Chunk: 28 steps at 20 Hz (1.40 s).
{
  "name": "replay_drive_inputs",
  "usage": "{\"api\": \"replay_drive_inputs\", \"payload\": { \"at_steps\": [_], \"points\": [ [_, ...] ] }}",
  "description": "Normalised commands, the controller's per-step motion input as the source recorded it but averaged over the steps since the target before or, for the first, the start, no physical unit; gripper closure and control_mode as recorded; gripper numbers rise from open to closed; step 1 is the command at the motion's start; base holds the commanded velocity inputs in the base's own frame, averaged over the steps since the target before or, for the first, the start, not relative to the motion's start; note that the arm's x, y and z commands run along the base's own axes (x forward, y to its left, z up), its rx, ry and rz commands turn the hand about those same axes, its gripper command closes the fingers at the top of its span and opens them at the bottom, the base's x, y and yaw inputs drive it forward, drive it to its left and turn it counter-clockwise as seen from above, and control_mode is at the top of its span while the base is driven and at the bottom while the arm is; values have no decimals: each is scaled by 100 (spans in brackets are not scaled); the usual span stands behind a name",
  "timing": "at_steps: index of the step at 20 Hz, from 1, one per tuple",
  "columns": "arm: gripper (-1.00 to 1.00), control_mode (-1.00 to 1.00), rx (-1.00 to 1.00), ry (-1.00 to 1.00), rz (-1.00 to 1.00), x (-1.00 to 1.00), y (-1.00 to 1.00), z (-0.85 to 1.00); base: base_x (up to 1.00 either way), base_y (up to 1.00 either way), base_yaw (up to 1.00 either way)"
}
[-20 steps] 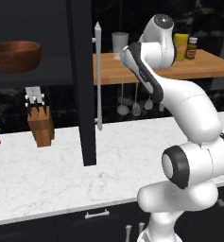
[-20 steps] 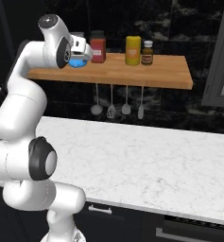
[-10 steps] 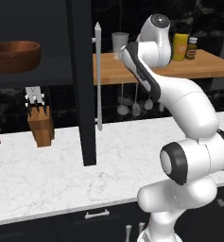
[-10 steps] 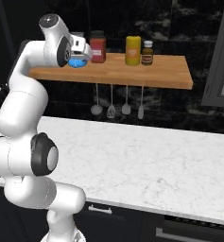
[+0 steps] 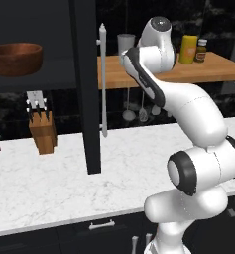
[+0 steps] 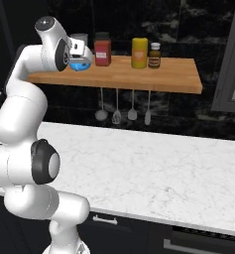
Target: Gather all objects into one cabinet and sort the glasses and bowls to opposite sides.
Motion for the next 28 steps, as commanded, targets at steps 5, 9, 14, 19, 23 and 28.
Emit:
{"api": "replay_drive_inputs", "payload": {
  "at_steps": [5, 9, 14, 19, 23, 28],
  "points": [
    [100, -100, 1, 0, 0, 6, -6, -5, 0, 0, 0],
    [100, -100, 7, 0, 0, 16, -28, 0, 0, 0, 0],
    [100, -100, 6, 0, 0, 13, -23, 0, 0, 0, 0],
    [100, -100, 3, 0, 0, 0, -9, 0, 0, 0, 0],
    [100, -100, 0, -3, 0, -29, -1, 1, 0, 0, 0],
    [100, -100, -1, -13, 0, -54, 0, 8, 0, 0, 0]
  ]
}}
